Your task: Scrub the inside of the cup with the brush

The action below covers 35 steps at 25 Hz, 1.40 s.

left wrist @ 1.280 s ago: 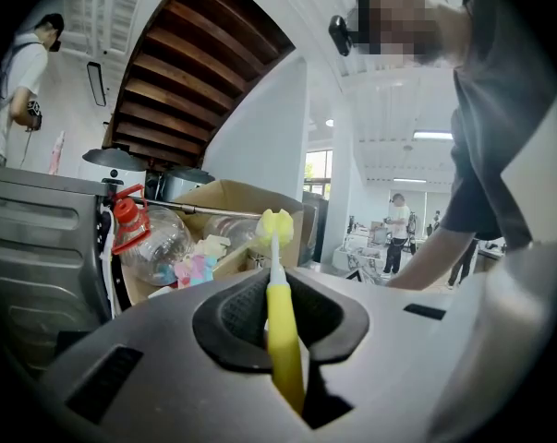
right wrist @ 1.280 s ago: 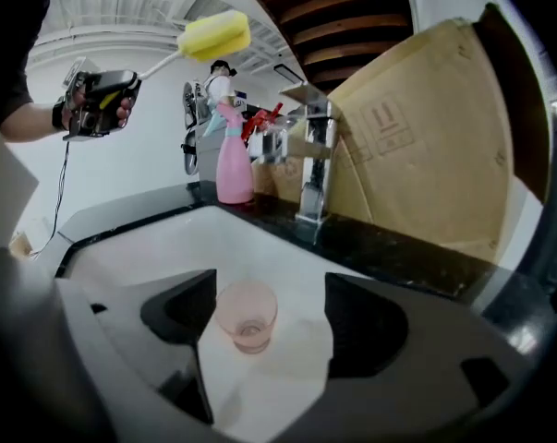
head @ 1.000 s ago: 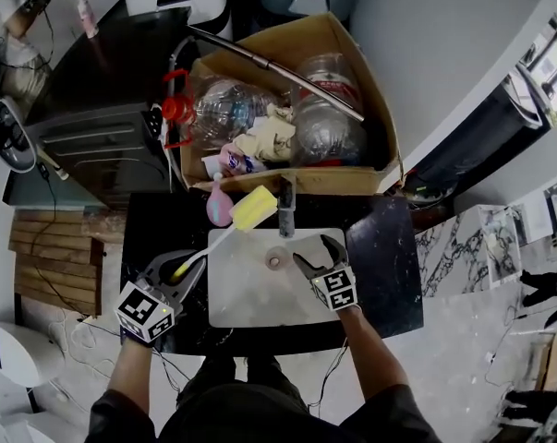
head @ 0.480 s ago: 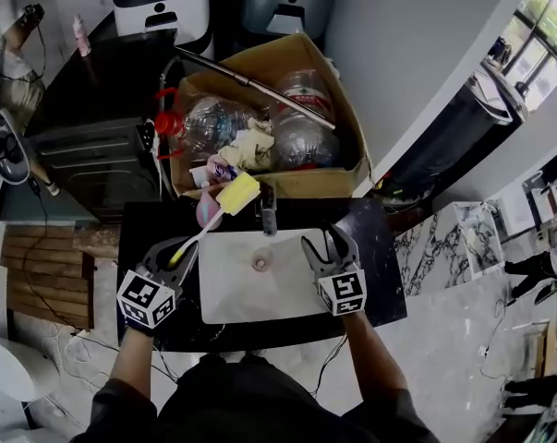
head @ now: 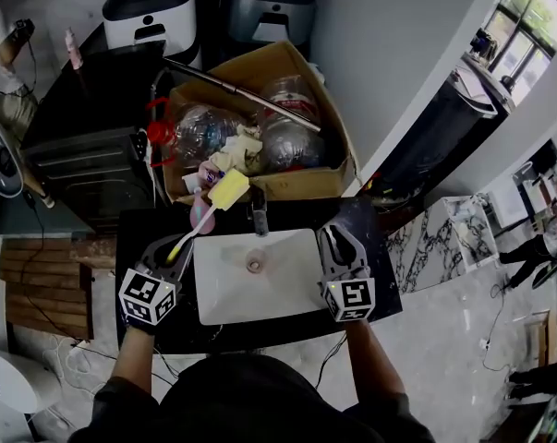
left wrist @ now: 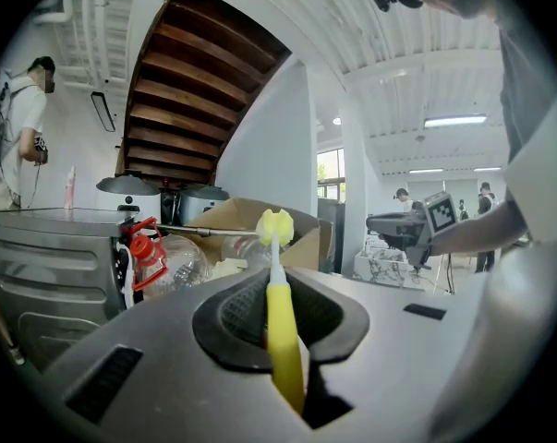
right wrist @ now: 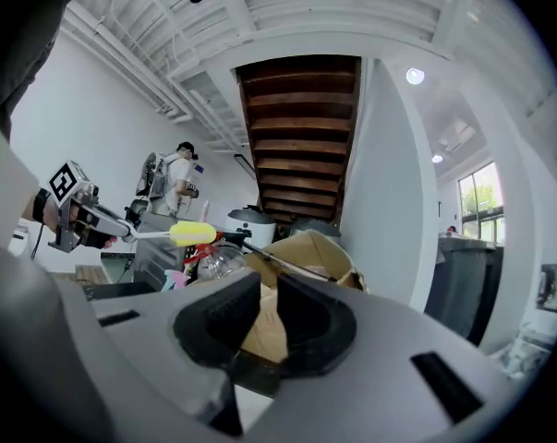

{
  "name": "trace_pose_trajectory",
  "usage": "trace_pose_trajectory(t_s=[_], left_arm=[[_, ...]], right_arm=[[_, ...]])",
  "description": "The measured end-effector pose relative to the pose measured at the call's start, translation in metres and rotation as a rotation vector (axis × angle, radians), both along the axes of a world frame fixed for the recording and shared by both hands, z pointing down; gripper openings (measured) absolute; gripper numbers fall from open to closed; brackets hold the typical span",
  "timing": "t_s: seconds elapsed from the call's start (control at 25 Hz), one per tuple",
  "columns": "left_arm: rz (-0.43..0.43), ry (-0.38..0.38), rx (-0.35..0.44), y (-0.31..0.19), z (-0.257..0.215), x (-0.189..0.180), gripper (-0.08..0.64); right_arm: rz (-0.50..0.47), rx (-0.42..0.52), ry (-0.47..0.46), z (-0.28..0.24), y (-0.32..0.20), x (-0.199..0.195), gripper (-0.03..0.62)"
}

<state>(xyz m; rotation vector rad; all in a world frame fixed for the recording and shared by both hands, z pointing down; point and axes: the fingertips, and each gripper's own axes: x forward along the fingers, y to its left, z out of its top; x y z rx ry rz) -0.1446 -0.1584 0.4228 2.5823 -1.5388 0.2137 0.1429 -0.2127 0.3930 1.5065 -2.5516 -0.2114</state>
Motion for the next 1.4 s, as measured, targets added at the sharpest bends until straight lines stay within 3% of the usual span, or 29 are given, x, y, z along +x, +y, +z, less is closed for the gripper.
trace_pose_trajectory(t_s=[0.24,0.56,1.4], left_arm=[[-0.011,-0.006,0.001,-0.001,-0.001,-0.001,0.037],[-0.019,-0.017,-0.003,-0.004,0.002,-0.004,0.037],[-0.022,-0.011,-0.003,-0.002,-0.001,-0.001,0.037]], right_arm=[[0.045,0.015,-0.028,-0.012,0.005,0.014,0.002],[0.067,0.012,-0.063,-0.016,0.005,0.017,0.0],[0.059,0.003,-0.049,-0.011,0.008,0.021,0.0]])
